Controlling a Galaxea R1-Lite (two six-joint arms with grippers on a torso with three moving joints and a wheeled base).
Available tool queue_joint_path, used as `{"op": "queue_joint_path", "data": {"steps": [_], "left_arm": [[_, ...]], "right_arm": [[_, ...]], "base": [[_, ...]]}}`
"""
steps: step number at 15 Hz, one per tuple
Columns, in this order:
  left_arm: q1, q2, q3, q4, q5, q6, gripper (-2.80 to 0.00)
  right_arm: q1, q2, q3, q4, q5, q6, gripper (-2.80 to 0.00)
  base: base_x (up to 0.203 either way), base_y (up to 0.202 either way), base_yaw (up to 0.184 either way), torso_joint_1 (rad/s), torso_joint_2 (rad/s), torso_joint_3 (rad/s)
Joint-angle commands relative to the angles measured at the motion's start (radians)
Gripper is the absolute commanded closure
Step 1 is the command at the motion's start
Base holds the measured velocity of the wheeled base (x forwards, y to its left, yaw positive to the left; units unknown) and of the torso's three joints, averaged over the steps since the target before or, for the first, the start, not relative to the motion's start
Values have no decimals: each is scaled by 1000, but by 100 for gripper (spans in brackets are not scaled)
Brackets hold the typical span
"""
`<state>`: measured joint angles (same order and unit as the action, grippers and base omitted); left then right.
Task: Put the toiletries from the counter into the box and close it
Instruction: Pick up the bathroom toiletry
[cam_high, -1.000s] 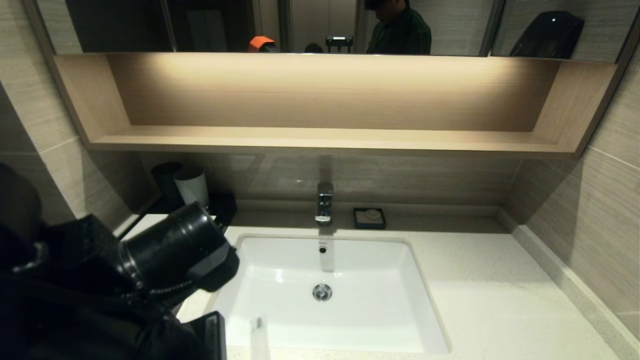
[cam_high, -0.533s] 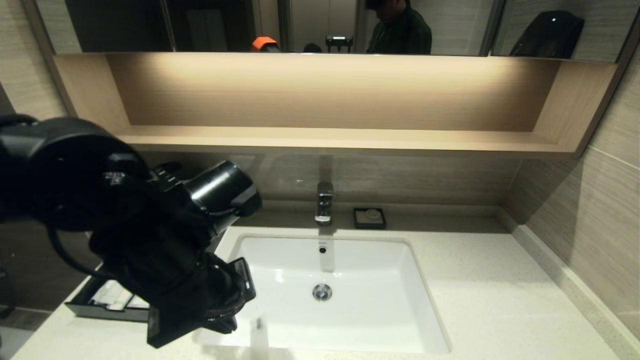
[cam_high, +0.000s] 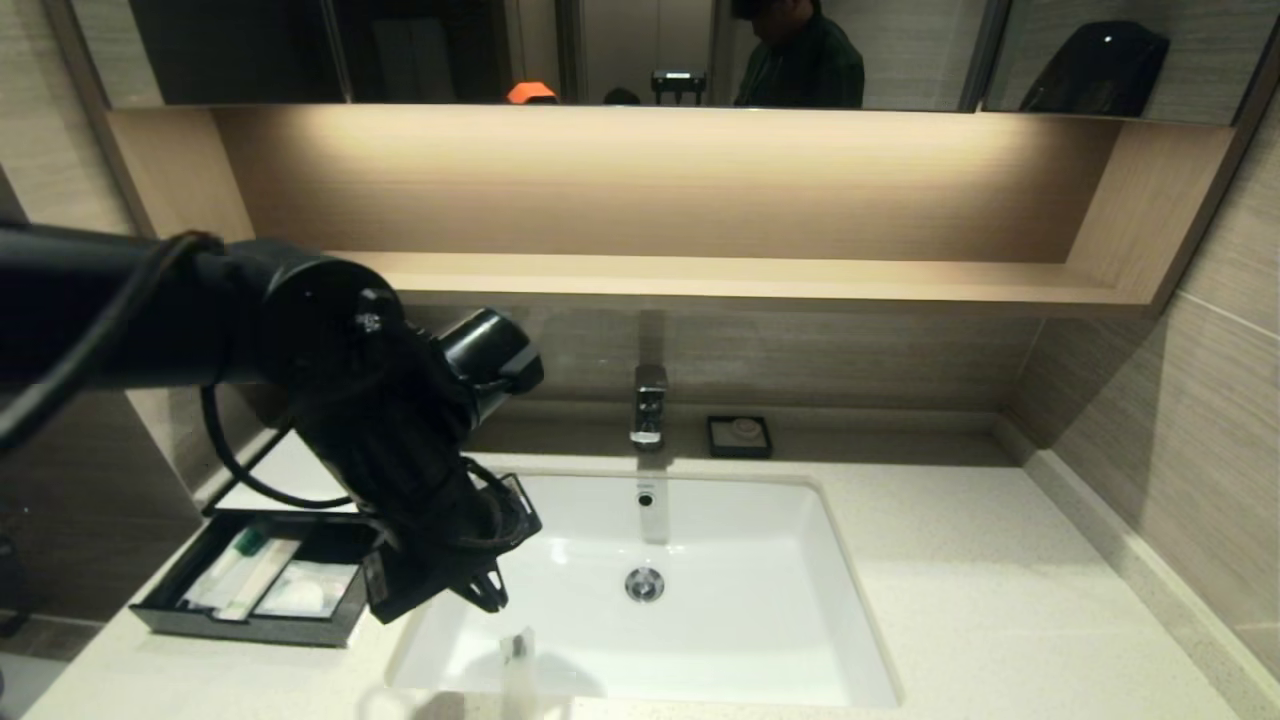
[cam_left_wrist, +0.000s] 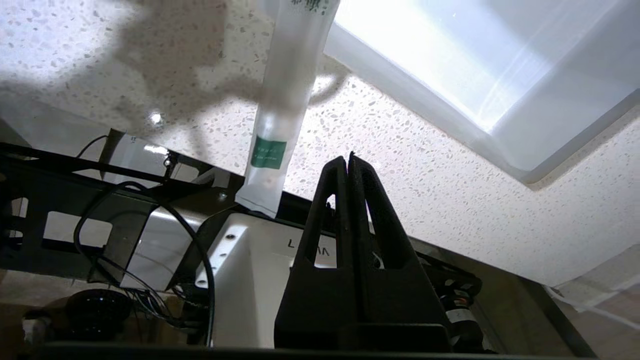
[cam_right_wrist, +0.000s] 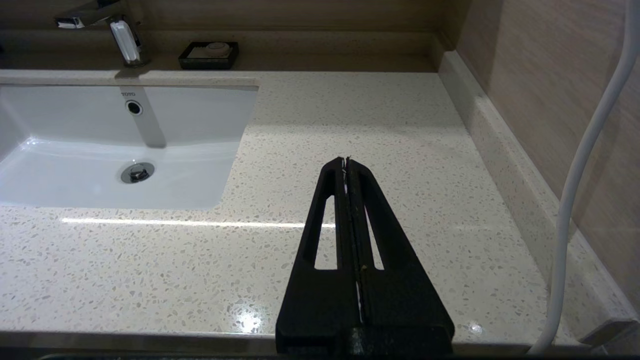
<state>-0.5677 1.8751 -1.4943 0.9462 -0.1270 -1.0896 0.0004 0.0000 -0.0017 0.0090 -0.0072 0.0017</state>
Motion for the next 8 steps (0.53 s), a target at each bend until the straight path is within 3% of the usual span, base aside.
{"op": "queue_joint_path", "data": {"steps": [1, 8], "left_arm": [[2, 53, -21, 6, 4, -12, 0], [-6, 150, -2, 14, 10, -14, 0]], "right_arm": [[0, 0, 0, 0, 0, 0, 0], [0, 0, 0, 0, 0, 0, 0]], "base": [[0, 0, 0, 0, 0, 0], [0, 0, 0, 0, 0, 0]]}}
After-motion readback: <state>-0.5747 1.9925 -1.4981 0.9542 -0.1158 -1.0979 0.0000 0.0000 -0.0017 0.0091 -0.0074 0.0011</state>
